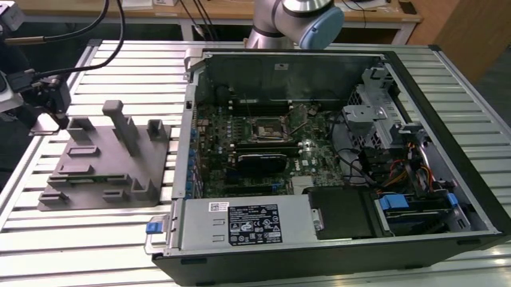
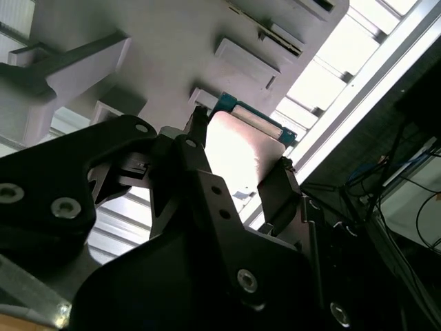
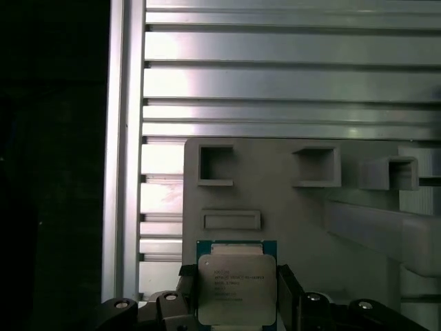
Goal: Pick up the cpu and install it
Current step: 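Pick up the cpu and move it towards the insertion slot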
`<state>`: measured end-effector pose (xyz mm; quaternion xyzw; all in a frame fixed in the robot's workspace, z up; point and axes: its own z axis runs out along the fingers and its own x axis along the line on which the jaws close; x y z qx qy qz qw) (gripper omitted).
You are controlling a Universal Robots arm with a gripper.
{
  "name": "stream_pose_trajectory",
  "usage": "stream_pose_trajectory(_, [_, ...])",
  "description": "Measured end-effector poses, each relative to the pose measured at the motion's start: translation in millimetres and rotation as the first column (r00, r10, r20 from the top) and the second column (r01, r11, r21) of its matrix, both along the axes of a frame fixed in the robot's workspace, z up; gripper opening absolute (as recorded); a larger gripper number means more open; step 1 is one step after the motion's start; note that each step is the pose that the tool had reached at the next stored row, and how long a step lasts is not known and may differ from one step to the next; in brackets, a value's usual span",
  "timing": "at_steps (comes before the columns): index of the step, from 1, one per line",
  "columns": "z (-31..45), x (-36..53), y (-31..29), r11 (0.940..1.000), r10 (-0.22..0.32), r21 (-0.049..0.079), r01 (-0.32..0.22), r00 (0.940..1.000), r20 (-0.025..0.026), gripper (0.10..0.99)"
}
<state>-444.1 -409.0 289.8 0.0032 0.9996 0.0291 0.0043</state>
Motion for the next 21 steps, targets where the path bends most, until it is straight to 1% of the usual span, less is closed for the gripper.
stream_pose_trajectory(21, [24.7, 0.0, 0.0, 1.0, 0.0, 0.002, 0.0, 1.0, 0.0001, 0.545])
